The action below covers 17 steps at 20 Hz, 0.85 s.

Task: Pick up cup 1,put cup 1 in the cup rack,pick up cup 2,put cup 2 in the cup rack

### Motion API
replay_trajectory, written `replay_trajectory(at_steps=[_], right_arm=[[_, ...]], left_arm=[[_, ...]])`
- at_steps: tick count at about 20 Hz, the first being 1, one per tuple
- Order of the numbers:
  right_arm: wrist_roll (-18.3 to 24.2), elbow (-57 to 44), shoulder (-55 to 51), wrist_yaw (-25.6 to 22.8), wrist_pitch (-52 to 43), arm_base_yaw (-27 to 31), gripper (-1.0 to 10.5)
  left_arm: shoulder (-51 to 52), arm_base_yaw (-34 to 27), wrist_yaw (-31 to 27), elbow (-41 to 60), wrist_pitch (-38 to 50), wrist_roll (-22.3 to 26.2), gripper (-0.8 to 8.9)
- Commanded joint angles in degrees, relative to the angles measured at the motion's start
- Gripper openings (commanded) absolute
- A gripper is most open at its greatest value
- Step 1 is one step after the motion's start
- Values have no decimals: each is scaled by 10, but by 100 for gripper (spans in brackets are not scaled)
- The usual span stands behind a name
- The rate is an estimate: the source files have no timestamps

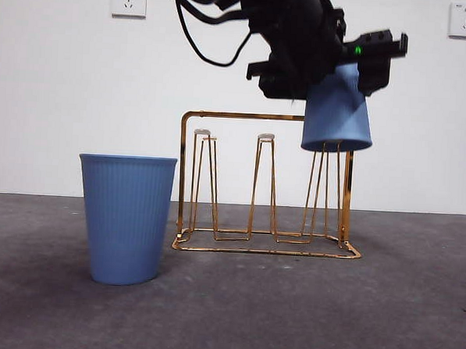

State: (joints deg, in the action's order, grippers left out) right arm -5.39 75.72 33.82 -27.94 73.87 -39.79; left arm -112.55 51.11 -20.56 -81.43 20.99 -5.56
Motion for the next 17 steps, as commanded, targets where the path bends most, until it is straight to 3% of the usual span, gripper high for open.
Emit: replay_trajectory(at_steps=[1,17], right_arm=[[-6,-3,-1,0,-3,0,284],[-3,-4,-1,1,-5,0,283]], left_arm=[[-16,-2,-1,-1,1,0,-8],[-85,3,15,-1,-54,-63,-8]])
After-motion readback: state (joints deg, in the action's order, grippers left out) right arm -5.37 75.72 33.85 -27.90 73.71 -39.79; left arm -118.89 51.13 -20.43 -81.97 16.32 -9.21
